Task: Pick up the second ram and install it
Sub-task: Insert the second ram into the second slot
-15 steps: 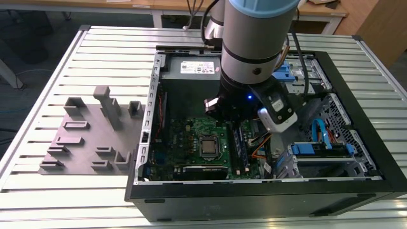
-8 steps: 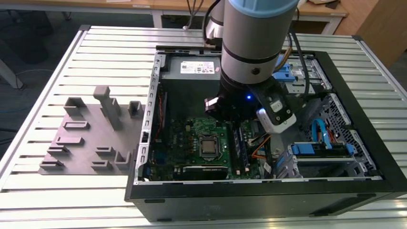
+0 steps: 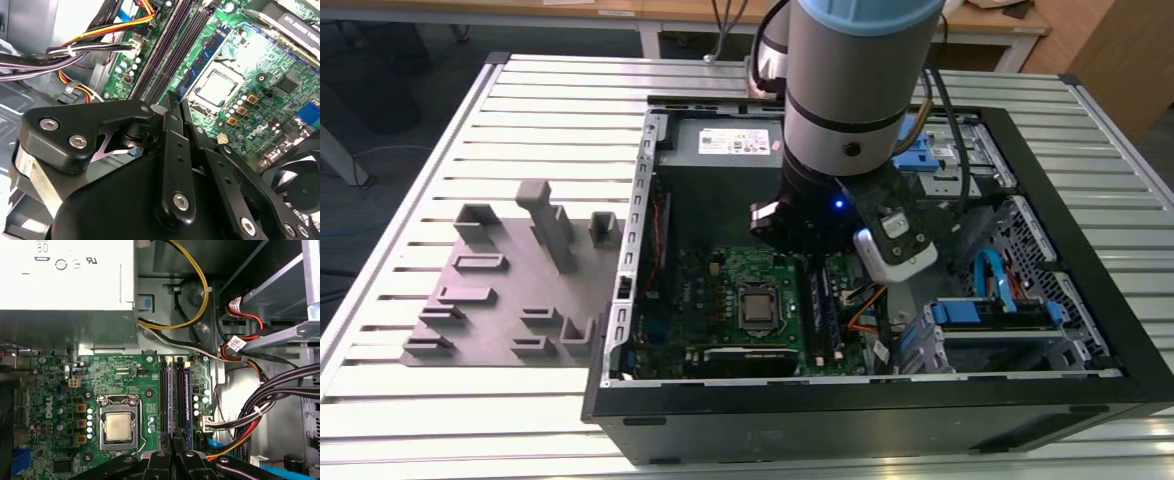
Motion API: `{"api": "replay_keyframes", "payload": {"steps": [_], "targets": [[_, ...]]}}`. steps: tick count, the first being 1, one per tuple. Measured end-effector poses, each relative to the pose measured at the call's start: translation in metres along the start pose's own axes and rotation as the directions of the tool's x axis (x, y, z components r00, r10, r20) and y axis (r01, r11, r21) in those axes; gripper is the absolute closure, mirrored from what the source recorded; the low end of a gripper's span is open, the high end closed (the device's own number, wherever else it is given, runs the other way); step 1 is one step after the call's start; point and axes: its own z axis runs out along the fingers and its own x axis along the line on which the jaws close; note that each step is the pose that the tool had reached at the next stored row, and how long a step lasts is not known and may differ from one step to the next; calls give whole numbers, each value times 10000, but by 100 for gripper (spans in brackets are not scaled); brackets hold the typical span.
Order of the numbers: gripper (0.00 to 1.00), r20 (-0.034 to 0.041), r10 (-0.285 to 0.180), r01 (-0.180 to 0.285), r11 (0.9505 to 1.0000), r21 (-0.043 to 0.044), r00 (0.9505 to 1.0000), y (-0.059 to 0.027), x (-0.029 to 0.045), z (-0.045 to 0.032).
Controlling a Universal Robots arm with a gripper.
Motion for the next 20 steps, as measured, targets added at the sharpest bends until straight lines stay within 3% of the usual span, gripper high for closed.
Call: {"api": "replay_keyframes", "payload": {"steps": [6,13,18,20], "targets": [[89,38,391,-391,9992,33,9992,0,0,0],[89,39,401,-401,9992,37,9992,0,0,0],[89,-30,-322,322,9995,-23,9995,0,1,4],[89,-32,-349,348,9994,-27,9994,0,1,5]]}}
